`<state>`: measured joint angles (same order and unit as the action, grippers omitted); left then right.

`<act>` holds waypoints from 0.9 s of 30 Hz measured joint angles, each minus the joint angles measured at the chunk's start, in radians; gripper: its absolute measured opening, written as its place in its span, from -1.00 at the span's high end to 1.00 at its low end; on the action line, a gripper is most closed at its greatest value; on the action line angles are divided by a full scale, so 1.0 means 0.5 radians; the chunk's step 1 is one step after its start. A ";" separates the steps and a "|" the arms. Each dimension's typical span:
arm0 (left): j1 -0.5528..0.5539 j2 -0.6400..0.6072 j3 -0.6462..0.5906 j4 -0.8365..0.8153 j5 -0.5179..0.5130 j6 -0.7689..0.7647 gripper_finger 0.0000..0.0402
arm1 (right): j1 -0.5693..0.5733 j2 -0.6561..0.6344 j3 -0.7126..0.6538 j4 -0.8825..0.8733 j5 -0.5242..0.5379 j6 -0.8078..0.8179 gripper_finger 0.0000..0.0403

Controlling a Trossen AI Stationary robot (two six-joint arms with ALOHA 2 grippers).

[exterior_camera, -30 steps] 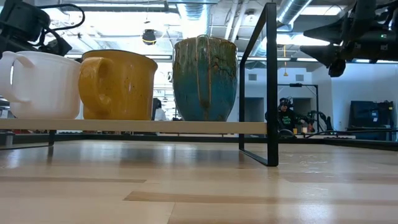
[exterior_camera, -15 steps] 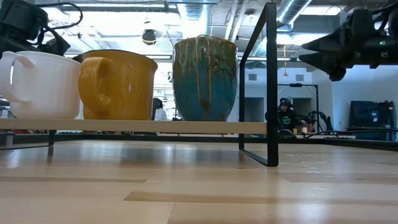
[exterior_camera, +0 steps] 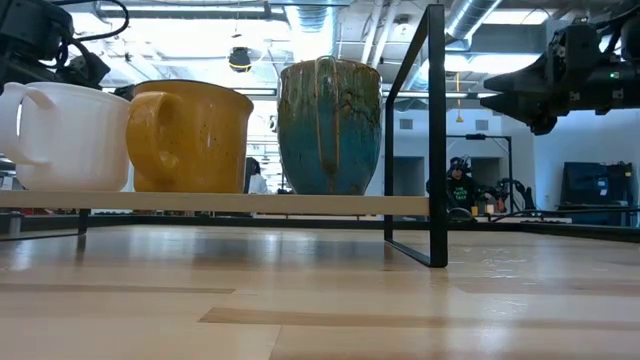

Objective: Stack small to large cups/mugs on shelf
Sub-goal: Return to Home Position

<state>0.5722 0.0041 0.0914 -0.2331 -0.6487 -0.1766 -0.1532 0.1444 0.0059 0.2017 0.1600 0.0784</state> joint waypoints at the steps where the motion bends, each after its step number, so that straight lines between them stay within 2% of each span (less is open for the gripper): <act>1: -0.002 0.001 0.000 -0.001 0.000 0.018 -0.07 | 0.000 0.001 0.000 -0.016 0.000 0.000 -0.32; 10: -0.002 0.001 -0.002 -0.002 0.014 0.205 -0.07 | 0.000 0.001 0.000 -0.099 -0.002 0.001 -0.32; 27: -0.002 0.001 -0.003 -0.002 0.017 0.203 -0.07 | 0.000 0.000 0.000 -0.159 -0.002 0.001 -0.32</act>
<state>0.5713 0.0044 0.0898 -0.2340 -0.6403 -0.0749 -0.1532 0.1444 0.0059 0.1223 0.1589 0.0788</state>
